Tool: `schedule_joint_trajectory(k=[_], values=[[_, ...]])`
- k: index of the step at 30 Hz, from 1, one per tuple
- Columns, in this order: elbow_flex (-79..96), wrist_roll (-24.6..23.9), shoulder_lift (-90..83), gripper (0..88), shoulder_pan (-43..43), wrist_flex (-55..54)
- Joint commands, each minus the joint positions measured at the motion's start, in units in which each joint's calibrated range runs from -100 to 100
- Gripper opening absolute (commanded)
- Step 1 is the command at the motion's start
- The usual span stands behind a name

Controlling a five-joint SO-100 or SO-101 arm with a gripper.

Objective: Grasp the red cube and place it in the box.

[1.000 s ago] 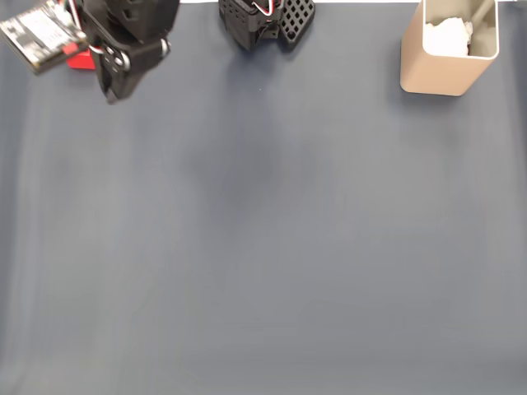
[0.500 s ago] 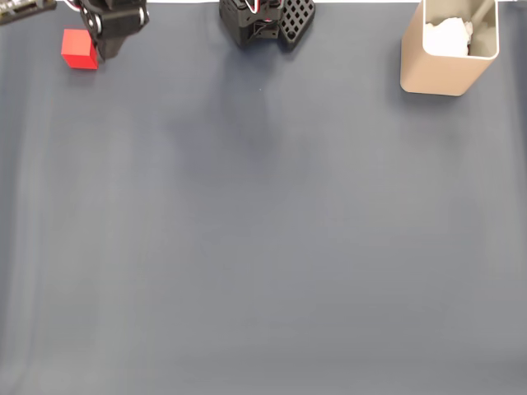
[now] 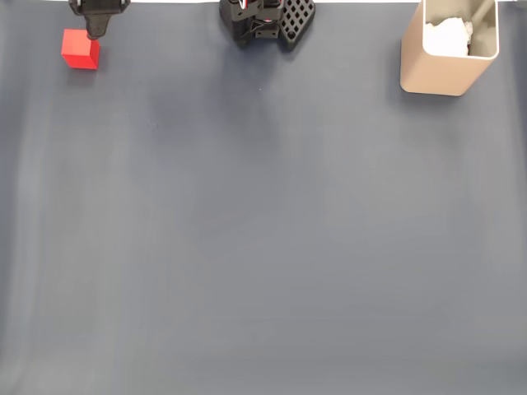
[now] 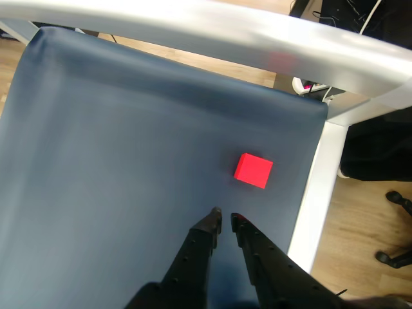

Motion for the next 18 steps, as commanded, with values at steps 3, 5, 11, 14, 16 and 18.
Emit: schedule_joint_trajectory(k=[3, 5, 11, 14, 16, 18], values=[[0.5, 0.0, -2.3, 8.7, 1.9, -0.9], [0.9, 0.0, -2.3, 10.7, 2.5, -0.9], [3.0, -1.4, -1.9, 17.1, 4.4, -2.5], [4.0, -1.5, -1.8, 17.7, 5.0, -3.2], [4.5, -1.4, -1.7, 18.4, 5.6, -3.2], [4.8, -1.4, -1.4, 19.8, 6.0, -3.2]])
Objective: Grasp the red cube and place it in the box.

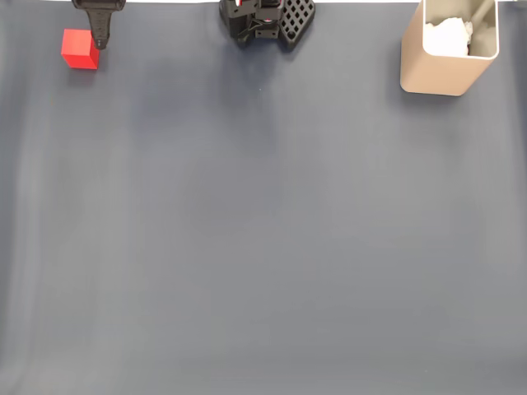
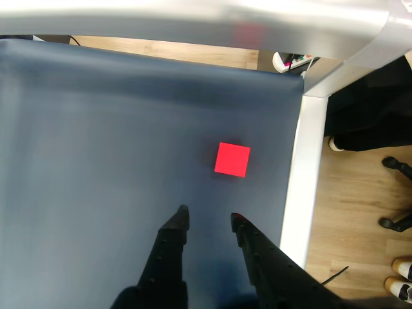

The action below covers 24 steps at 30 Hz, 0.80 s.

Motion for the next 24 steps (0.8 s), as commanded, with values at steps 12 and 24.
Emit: schedule_joint_trajectory(k=[12, 24], values=[[0.7, -2.5, 0.9, 29.7, 2.4, -4.2], [5.1, -4.2, 3.0, 32.2, 3.3, -12.1]])
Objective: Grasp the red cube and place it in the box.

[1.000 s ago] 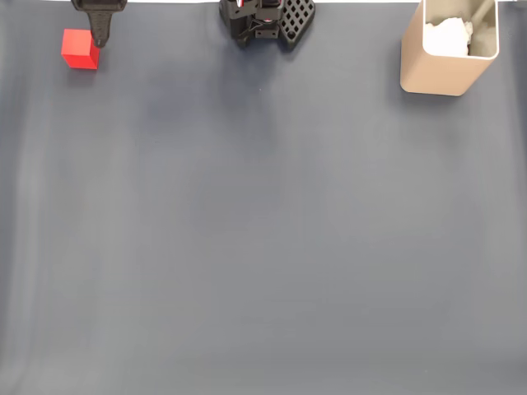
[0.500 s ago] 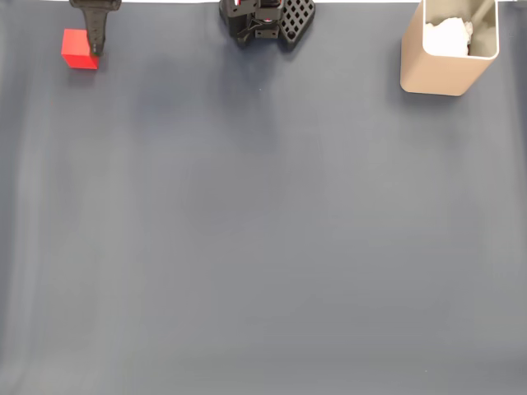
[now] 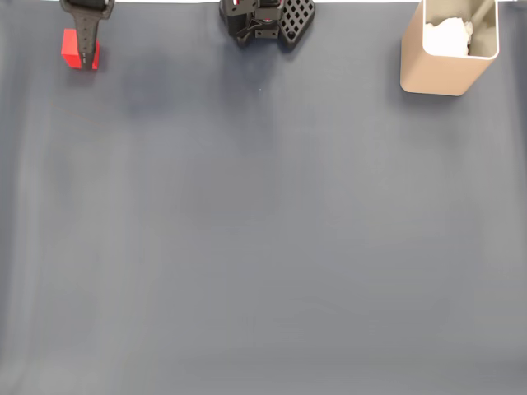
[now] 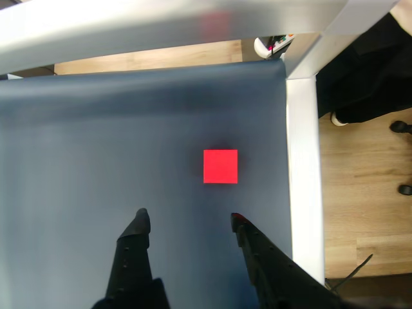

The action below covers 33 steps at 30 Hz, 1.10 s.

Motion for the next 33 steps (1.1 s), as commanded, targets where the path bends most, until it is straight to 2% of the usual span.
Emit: schedule_joint_trajectory(k=[1, 18, 33], values=[[0.1, -0.2, 0.4, 32.2, 1.0, -2.5], [0.3, -1.3, 5.4, 35.9, 2.4, -8.8], [1.8, -0.3, 8.6, 36.6, 5.1, -15.1]])
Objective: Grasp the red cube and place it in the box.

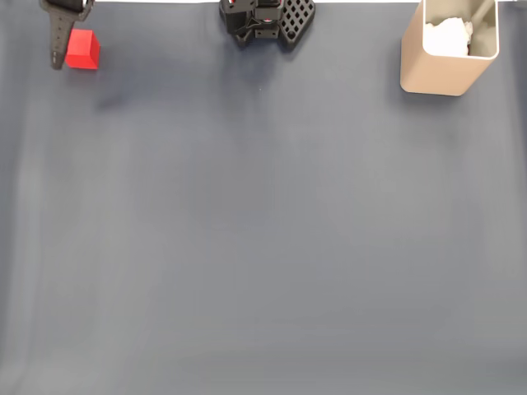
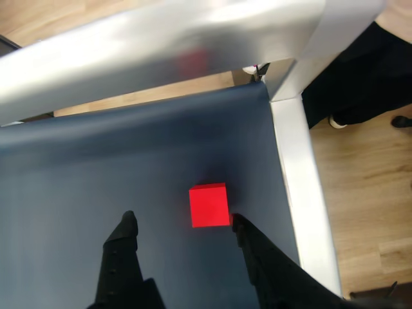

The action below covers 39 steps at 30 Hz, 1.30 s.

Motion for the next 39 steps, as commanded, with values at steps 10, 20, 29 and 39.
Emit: schedule_joint_trajectory(k=[10, 20, 29, 39], values=[[5.1, 1.7, 0.4, 36.9, 2.1, -8.3], [9.0, 2.1, 0.9, 37.0, 2.3, -13.2], [11.8, 2.3, 1.7, 37.5, 2.3, -17.5], [14.2, 3.0, 2.2, 37.4, 2.4, -19.8]])
